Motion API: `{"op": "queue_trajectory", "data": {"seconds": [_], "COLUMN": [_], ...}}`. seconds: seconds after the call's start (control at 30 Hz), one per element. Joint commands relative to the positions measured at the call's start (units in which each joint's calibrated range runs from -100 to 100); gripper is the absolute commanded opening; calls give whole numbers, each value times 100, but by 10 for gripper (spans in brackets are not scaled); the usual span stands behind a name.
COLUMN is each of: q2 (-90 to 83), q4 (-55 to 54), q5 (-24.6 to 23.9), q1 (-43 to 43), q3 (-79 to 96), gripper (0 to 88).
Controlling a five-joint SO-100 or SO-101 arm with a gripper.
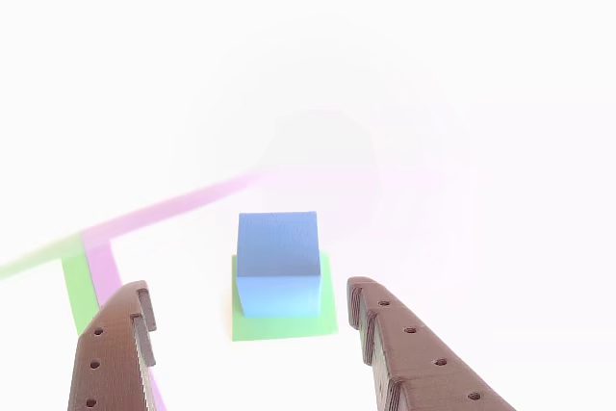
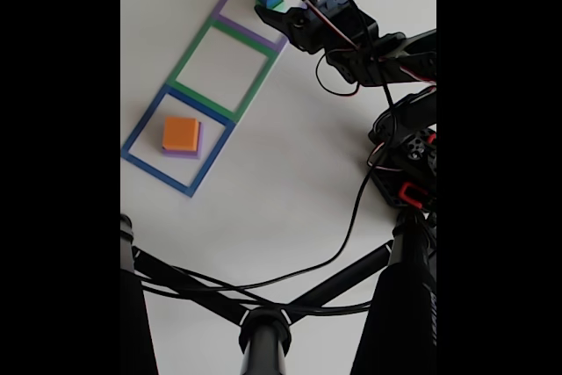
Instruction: Tower of hanoi
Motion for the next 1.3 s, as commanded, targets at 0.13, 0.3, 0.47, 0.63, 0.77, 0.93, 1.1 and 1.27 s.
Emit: {"op": "queue_trajectory", "data": {"seconds": [0.13, 0.3, 0.47, 0.63, 0.77, 0.93, 1.1, 1.27], "q2": [675, 1167, 1482, 1716, 1837, 1958, 1999, 2007], "q4": [-932, -1515, -1612, -1782, -1855, -1960, -2000, -2000], "q5": [0, 0, 0, 0, 0, 0, 0, 0], "q1": [0, -67, -19, -19, -28, -76, -144, -191], "q3": [-306, -406, -651, -751, -779, -779, -779, -779], "gripper": [212, 211, 210, 207, 199, 179, 161, 146]}}
